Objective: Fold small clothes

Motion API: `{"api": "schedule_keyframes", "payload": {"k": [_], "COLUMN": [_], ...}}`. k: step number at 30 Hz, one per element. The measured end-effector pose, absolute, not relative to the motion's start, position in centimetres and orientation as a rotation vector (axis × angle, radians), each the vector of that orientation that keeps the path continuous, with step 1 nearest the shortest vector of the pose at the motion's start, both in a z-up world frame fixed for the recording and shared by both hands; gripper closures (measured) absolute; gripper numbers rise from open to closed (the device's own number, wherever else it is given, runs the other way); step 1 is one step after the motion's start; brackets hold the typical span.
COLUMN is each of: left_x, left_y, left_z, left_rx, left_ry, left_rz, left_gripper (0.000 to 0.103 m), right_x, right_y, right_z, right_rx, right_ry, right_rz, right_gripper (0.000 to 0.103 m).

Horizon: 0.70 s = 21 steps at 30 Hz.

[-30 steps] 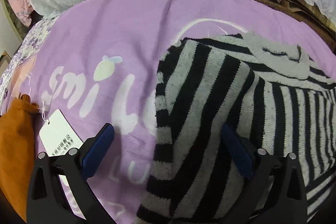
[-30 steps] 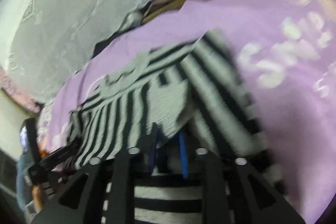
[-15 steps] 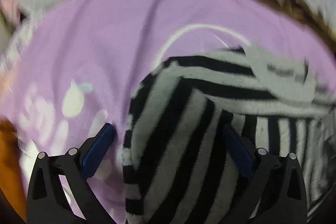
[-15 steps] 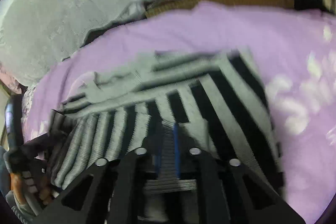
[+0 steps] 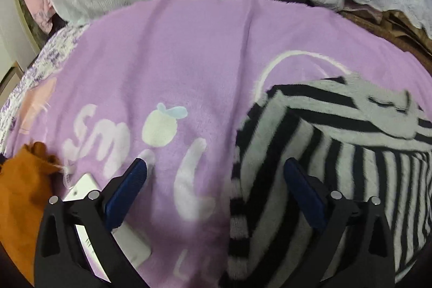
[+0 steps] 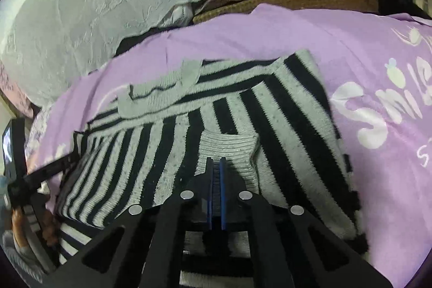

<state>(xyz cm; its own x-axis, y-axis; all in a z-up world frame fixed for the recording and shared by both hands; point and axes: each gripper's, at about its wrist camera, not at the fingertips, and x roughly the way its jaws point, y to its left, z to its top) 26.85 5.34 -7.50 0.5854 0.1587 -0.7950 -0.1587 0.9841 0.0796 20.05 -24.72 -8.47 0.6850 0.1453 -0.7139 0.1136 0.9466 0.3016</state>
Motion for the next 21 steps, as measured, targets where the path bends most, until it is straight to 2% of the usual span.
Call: {"api": "schedule_keyframes", "payload": {"k": [2, 5, 8, 10, 14, 17, 21], "left_x": [25.0, 22.4, 22.3, 21.6, 17.6, 15.3, 12.2], "left_y": [4.9, 3.9, 3.4, 3.9, 4.7, 4.7, 4.2], "left_z": [-6.3, -5.9, -9.0, -8.5, -7.0, -8.2, -8.4], "left_rx": [0.001, 0.027, 0.087, 0.043, -0.008, 0.014, 0.067], "left_ry": [0.905, 0.890, 0.968, 0.970, 0.948, 1.001, 0.993], "left_rz": [0.145, 0.099, 0.113, 0.122, 0.077, 0.040, 0.051], "left_gripper": [0.005, 0.005, 0.004, 0.004, 0.005, 0.004, 0.005], "right_x": [18.8, 17.9, 18.1, 17.6, 14.2, 11.5, 8.8], "right_y": [-24.4, -23.2, -23.0, -23.4, -23.8, -23.9, -23.5], "right_z": [-7.7, -7.5, -8.7, -8.3, -7.1, -7.5, -8.9], "right_rx": [0.320, 0.272, 0.250, 0.274, 0.281, 0.277, 0.240], "right_ry": [0.792, 0.796, 0.837, 0.835, 0.800, 0.826, 0.877], "right_rz": [0.014, 0.054, 0.043, 0.042, 0.075, 0.100, 0.096], "right_gripper": [0.094, 0.094, 0.095, 0.096, 0.090, 0.085, 0.084]}}
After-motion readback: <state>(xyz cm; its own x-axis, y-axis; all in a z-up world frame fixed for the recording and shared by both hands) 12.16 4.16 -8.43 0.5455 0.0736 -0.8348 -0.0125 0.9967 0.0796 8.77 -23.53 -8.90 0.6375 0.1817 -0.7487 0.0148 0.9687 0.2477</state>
